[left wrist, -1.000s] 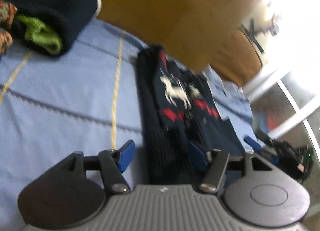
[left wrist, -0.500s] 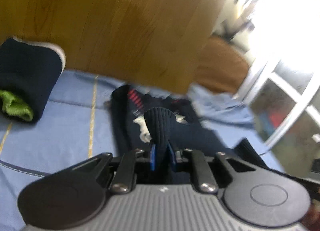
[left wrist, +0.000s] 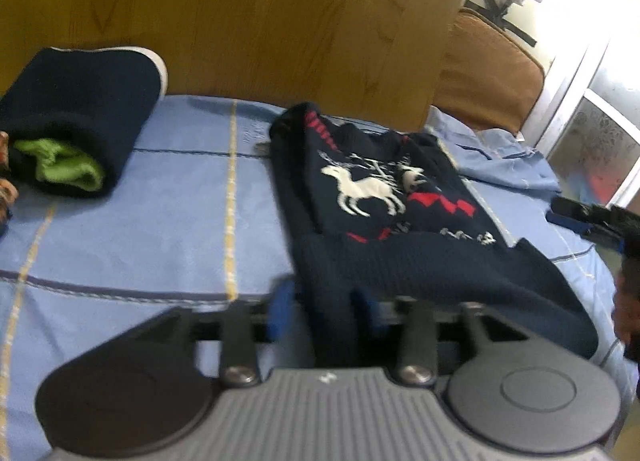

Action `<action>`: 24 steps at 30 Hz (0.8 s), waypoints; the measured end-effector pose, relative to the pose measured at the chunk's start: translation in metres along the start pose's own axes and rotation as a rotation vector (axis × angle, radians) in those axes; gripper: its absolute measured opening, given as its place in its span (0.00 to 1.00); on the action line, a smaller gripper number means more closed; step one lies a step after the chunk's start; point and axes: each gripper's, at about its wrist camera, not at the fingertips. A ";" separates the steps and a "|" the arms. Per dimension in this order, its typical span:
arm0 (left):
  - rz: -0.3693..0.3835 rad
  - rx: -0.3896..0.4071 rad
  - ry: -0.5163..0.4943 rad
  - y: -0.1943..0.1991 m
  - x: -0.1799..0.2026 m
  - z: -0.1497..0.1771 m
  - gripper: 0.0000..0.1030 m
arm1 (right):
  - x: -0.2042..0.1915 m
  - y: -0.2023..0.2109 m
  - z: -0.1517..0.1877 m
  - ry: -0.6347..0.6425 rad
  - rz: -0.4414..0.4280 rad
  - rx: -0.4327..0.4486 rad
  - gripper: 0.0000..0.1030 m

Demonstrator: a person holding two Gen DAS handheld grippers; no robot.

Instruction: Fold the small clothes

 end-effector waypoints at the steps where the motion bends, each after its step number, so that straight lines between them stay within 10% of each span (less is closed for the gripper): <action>1: 0.002 0.010 0.008 0.004 -0.009 -0.007 0.47 | 0.002 -0.008 -0.006 0.007 -0.002 -0.015 0.59; 5: -0.029 0.067 0.068 0.002 -0.035 -0.051 0.62 | 0.022 -0.051 -0.036 0.015 -0.025 -0.074 0.59; 7: -0.013 0.085 0.066 -0.017 -0.037 -0.080 0.96 | 0.036 -0.077 -0.052 0.014 -0.030 -0.096 0.61; 14: -0.027 -0.020 0.059 -0.128 -0.013 -0.141 0.96 | 0.078 -0.145 -0.073 -0.050 -0.010 -0.155 0.62; 16: -0.021 -0.044 0.068 -0.150 -0.006 -0.145 0.63 | 0.082 -0.156 -0.069 -0.061 -0.027 -0.162 0.60; 18: -0.016 -0.101 0.061 -0.169 0.002 -0.146 0.30 | 0.076 -0.162 -0.067 -0.036 -0.052 -0.181 0.28; 24: -0.012 0.058 0.008 -0.107 0.010 -0.142 0.19 | 0.036 -0.137 -0.078 0.027 -0.122 -0.143 0.18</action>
Point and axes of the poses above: each gripper's, at about its wrist camera, not at the fingertips, and y roughly against the way its jaws point, x to its right, z to its underside, and after that the axes turned 15 degrees about -z, right-handed
